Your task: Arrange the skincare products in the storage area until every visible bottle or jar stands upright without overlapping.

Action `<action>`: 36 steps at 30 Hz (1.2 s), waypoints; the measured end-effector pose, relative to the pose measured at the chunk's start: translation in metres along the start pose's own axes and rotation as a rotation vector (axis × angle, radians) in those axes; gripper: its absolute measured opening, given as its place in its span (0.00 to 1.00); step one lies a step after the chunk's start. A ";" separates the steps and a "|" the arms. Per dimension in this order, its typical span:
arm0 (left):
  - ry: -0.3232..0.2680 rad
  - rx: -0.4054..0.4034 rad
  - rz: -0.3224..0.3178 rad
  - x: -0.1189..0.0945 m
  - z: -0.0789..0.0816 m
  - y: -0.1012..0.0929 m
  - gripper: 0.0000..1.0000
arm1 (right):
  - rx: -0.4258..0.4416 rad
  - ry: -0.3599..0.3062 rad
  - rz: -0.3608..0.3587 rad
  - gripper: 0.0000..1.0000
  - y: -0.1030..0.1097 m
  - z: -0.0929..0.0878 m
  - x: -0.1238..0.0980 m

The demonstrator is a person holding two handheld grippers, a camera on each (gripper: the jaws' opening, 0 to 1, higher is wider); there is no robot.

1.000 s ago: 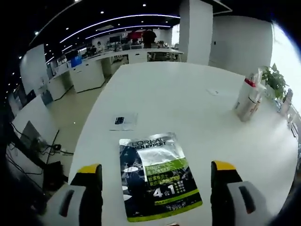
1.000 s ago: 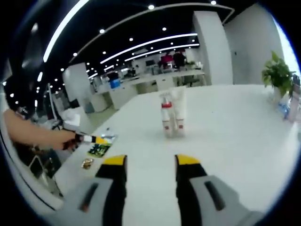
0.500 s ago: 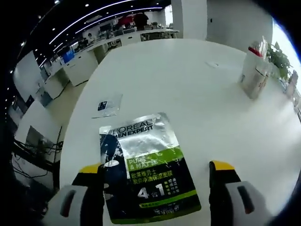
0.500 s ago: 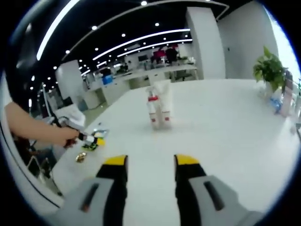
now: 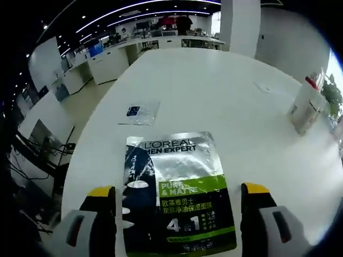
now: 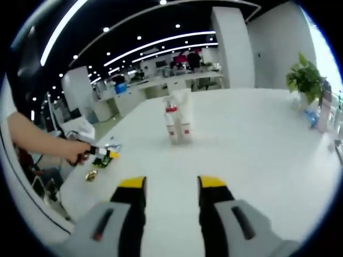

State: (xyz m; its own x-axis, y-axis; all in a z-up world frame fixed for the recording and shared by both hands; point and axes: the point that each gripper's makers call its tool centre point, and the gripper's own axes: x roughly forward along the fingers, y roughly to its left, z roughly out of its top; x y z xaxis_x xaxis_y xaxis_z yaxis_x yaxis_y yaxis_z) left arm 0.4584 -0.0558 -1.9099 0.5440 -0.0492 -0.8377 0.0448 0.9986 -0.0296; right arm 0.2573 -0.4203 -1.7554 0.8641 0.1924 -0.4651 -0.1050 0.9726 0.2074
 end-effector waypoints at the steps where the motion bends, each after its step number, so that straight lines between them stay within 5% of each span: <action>1: -0.041 0.033 0.014 0.000 0.008 0.003 1.00 | 0.002 0.001 -0.001 0.36 0.000 -0.001 0.000; 6: 0.017 -0.038 0.000 0.007 0.001 0.010 1.00 | 0.018 0.004 -0.012 0.36 0.001 -0.004 -0.001; 12: -0.107 0.052 -0.030 0.012 0.019 0.008 0.96 | 0.023 0.032 -0.030 0.36 0.004 -0.013 0.000; 14: -0.168 0.096 -0.060 0.007 0.025 0.001 0.82 | 0.025 0.032 -0.037 0.36 0.005 -0.012 0.003; 20: -0.161 0.087 -0.056 -0.011 0.020 0.000 0.79 | 0.032 0.014 -0.051 0.35 0.012 -0.004 0.011; 29: -0.171 0.123 -0.093 -0.008 0.017 -0.009 0.76 | 0.020 0.023 -0.071 0.33 0.018 -0.005 0.013; 32: -0.191 0.210 -0.154 -0.015 0.020 -0.023 0.61 | 0.007 0.019 -0.107 0.31 0.012 -0.005 0.009; 36: -0.184 0.179 -0.138 -0.020 0.014 -0.026 0.53 | 0.021 0.028 -0.111 0.31 0.009 -0.006 0.009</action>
State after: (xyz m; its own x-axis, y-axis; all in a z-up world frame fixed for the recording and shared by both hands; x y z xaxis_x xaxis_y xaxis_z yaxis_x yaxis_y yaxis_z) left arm 0.4579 -0.0807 -1.8852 0.6647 -0.2038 -0.7188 0.2671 0.9633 -0.0262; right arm 0.2610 -0.4092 -1.7627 0.8558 0.0870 -0.5100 0.0015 0.9853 0.1707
